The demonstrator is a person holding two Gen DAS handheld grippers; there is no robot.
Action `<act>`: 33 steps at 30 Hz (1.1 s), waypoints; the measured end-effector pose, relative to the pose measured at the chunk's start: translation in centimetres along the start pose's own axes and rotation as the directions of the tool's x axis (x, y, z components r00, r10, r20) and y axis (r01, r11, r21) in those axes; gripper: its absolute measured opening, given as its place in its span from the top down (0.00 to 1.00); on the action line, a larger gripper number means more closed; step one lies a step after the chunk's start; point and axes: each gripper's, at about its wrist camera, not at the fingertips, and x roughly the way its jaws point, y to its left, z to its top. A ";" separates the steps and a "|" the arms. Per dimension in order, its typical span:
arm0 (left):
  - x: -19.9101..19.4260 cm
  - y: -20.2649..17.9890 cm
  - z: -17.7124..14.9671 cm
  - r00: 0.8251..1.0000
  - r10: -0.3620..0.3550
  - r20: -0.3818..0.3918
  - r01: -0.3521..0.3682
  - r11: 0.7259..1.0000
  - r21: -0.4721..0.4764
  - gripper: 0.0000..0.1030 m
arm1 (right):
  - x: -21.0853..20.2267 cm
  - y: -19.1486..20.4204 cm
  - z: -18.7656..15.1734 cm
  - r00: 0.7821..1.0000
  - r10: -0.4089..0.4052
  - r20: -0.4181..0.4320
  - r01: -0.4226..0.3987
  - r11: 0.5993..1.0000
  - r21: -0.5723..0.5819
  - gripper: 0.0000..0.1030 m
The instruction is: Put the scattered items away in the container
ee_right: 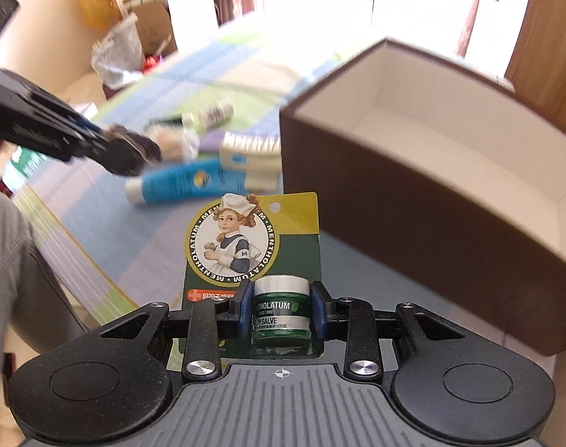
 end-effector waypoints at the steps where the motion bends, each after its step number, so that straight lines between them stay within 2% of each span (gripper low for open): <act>1: -0.2 -0.3 0.3 1.000 -0.005 0.006 0.005 1.000 0.012 0.81 | -0.8 -0.4 0.2 1.000 0.005 0.013 -0.005 1.000 0.009 0.66; 10: -1.1 -3.7 4.4 0.996 -0.058 0.062 0.049 0.991 0.126 0.81 | -7.4 -5.2 2.0 0.994 0.003 0.111 -0.016 0.993 0.119 0.66; 19: -0.8 -7.7 10.0 0.986 -0.117 0.121 0.084 0.963 0.255 0.81 | -12.6 -11.9 3.9 0.980 -0.094 0.178 0.051 0.972 0.228 0.66; 27: 0.2 -11.3 14.9 0.973 -0.166 0.159 0.101 0.931 0.352 0.81 | -11.6 -15.8 6.0 0.977 -0.152 0.151 0.112 0.963 0.247 0.66; 33: 3.5 -13.1 17.7 0.979 -0.151 0.135 0.087 0.915 0.394 0.81 | -8.9 -18.8 7.8 0.981 -0.165 0.103 0.128 0.947 0.293 0.66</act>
